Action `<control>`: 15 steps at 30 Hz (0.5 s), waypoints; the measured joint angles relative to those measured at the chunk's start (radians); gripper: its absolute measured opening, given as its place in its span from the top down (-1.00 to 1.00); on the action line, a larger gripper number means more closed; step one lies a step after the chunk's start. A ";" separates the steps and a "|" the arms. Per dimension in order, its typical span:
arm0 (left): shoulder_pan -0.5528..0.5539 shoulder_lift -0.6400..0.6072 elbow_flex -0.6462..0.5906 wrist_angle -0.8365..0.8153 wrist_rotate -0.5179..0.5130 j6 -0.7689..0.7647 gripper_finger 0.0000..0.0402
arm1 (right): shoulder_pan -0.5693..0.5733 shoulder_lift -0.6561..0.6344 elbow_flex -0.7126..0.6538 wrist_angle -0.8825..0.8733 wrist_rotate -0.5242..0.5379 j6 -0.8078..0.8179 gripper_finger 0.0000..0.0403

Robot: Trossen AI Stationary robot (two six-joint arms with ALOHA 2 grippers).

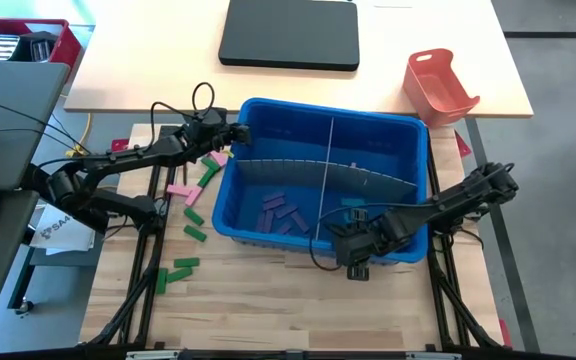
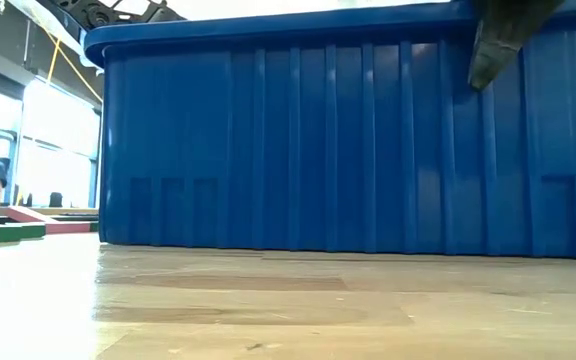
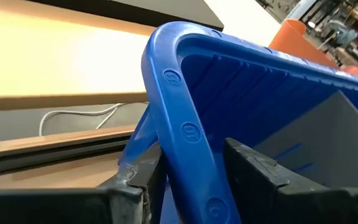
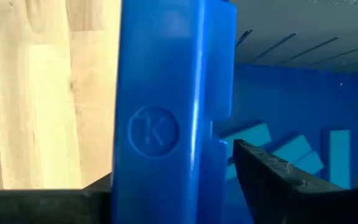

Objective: Sort blocks
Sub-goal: Adjust the blue bin

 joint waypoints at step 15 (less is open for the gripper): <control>-0.024 -0.087 0.034 0.014 -0.028 0.011 0.38 | -0.007 0.005 0.103 -0.226 0.131 -0.102 0.10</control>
